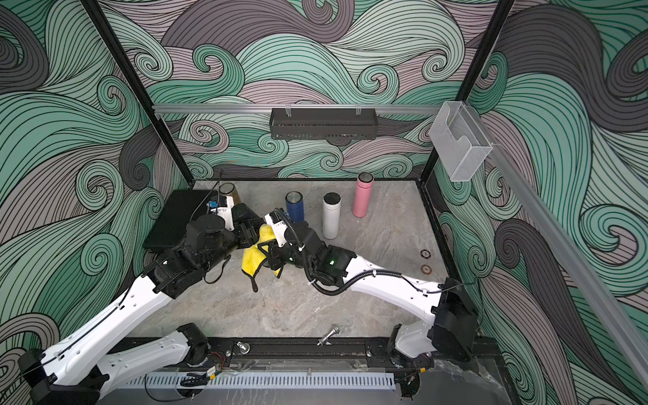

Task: Wipe the surface of the thermos
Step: Wipe the dirt from the surface of the thermos.

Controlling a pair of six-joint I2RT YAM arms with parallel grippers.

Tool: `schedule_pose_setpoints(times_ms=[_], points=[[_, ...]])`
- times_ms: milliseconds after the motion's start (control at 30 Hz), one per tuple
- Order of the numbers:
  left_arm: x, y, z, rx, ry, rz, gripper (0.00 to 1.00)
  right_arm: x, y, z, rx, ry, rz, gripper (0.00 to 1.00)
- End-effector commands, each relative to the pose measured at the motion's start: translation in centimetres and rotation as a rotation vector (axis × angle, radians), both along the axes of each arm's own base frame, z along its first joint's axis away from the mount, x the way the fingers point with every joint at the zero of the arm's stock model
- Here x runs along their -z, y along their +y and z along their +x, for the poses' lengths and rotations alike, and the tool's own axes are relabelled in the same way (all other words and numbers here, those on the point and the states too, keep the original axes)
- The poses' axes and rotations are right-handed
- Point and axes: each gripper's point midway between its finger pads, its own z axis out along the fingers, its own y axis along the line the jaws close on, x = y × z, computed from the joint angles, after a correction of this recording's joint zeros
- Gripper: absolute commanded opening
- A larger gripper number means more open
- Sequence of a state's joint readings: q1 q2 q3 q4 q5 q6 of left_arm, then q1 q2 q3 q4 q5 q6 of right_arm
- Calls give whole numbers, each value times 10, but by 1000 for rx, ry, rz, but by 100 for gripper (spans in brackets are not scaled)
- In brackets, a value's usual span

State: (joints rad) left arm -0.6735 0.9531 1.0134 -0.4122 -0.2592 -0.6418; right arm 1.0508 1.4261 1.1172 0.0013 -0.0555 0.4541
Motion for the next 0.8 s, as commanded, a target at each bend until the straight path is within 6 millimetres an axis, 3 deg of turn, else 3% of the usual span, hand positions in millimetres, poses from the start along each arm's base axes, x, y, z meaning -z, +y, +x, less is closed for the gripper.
schedule_pose_setpoints(times_ms=[0,100,200,467,567,667,767], points=[[-52,-13,-3,50,-107,-134,0,42,-11,-1,32,57,-77,0],[-57,-12,-4,52,-114,-132,0,58,-24,-2,61,68,-113,0],[-60,-10,-1,28,-109,-142,0,58,-24,-1,62,63,-118,0],[-44,2,5,-128,9,-269,0,-8,7,10,30,-73,59,0],[-34,-2,6,-150,61,-333,0,-20,17,16,33,-103,98,0],[-28,-6,8,-167,92,-395,0,-16,27,24,51,-108,106,0],[-31,-3,7,-185,89,-411,0,2,30,30,78,-78,93,0]])
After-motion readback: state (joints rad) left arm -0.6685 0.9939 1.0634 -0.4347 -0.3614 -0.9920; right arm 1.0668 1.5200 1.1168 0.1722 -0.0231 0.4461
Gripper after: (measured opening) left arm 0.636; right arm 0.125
